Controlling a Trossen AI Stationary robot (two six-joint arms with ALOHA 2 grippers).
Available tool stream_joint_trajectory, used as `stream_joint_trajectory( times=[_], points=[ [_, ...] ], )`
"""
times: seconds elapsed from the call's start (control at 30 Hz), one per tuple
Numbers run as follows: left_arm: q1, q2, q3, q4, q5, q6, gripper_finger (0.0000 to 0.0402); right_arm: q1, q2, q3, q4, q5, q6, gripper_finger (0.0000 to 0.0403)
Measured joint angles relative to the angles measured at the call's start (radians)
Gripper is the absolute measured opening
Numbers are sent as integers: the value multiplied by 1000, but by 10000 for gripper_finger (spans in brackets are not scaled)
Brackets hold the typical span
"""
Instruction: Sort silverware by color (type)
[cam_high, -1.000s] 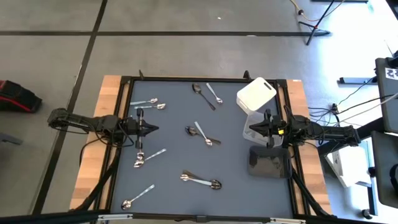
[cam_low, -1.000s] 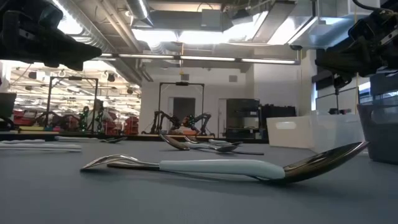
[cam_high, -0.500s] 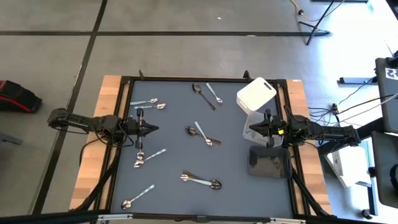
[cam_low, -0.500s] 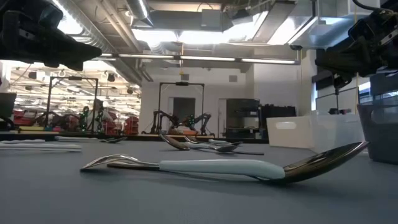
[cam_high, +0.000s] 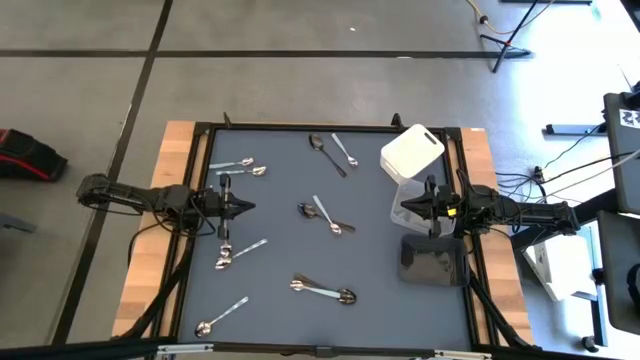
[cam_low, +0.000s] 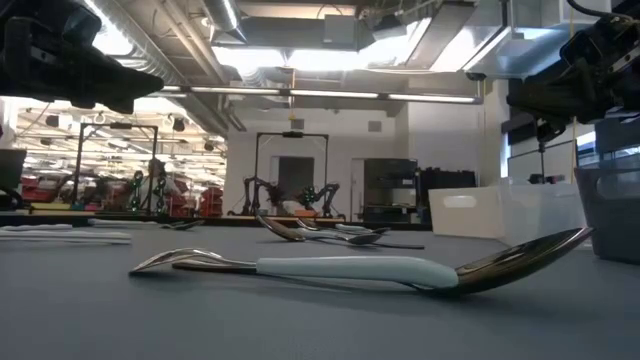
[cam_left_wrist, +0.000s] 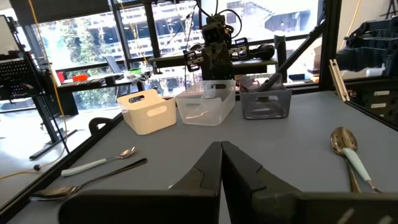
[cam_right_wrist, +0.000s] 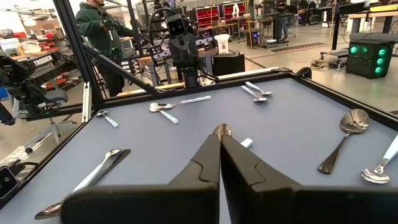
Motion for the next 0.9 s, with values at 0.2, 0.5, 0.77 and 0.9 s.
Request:
stream_joint_trajectory(
  times=[0.2,0.5,0.77,0.9],
  points=[
    [0,0,0,0,0,0,2,0,0,0,0,0,0,5],
    [0,0,0,0,0,0,2,0,0,0,0,0,0,5],
    [0,0,0,0,0,0,2,0,0,0,10,0,0,5],
    [0,0,0,0,0,0,2,0,-1,0,75,0,1,5]
  ],
)
